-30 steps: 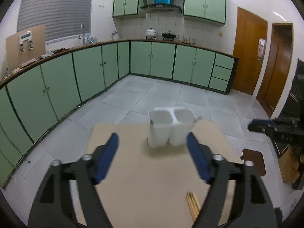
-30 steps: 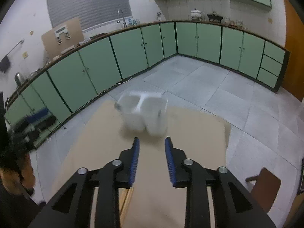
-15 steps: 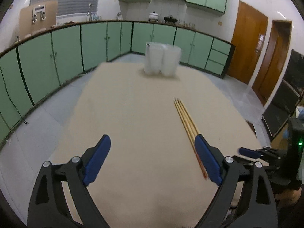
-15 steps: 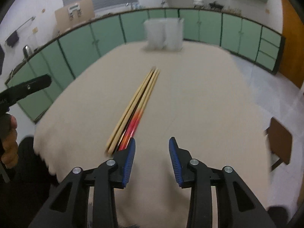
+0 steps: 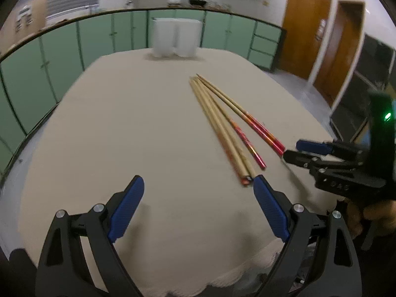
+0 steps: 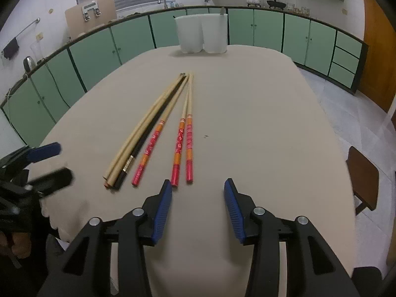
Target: Organize utensils
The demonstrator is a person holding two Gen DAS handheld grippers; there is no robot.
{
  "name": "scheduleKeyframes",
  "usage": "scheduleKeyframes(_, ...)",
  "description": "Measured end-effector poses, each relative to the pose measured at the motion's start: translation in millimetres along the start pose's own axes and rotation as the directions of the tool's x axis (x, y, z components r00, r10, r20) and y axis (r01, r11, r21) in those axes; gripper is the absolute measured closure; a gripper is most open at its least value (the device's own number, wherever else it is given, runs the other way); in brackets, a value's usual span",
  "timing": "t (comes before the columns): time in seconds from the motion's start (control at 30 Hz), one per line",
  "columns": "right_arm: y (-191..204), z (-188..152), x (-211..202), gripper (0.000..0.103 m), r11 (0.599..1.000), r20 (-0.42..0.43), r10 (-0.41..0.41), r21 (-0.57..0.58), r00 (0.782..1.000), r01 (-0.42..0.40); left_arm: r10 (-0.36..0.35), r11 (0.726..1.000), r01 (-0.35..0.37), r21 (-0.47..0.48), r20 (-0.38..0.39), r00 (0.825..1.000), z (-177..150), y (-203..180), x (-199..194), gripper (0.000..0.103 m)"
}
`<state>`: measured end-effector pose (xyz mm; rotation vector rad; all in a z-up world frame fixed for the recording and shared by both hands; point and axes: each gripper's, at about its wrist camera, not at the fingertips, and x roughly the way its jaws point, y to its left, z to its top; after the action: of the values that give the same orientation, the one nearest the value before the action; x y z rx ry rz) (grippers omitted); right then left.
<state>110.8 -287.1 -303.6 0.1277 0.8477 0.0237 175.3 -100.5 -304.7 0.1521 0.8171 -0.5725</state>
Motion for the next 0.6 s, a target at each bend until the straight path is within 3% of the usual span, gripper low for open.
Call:
scheduleKeyframes(0.1,-3,-6,-5,0.057,1.000,0.007,-0.003,-0.003,1.000,0.003,0.009,0.999,-0.008,0.044,-0.025,1.000,-1,-14,16,0.016)
scheduleKeyframes(0.2,1,-8,-4,0.053,1.000,0.012,-0.006,-0.008,1.000,0.006,0.067,0.995,-0.063,0.079,-0.056,0.996,-4,-16,29,0.016)
scheduleKeyframes(0.27,4,-6,-1,0.047,1.000,0.013,-0.010,-0.022,1.000,0.010,0.077,0.995,-0.074,0.063,-0.046,0.996,-3,-11,28,0.016)
scheduleKeyframes(0.37,5,-2,1,0.046,1.000,0.014,-0.010,-0.028,1.000,0.010,0.104,0.995,-0.104,0.010,-0.051,0.993,-2,5,24,0.016)
scheduleKeyframes(0.47,-4,3,-3,0.046,1.000,0.025,-0.015,0.005,1.000,0.015,0.021,1.000,-0.021,-0.009,-0.044,0.999,-1,7,15,0.020)
scheduleKeyframes(0.6,-12,6,-5,0.046,1.000,0.030,-0.031,0.003,0.999,0.031,0.025,0.998,-0.023,0.052,-0.049,0.999,-3,-14,23,0.020)
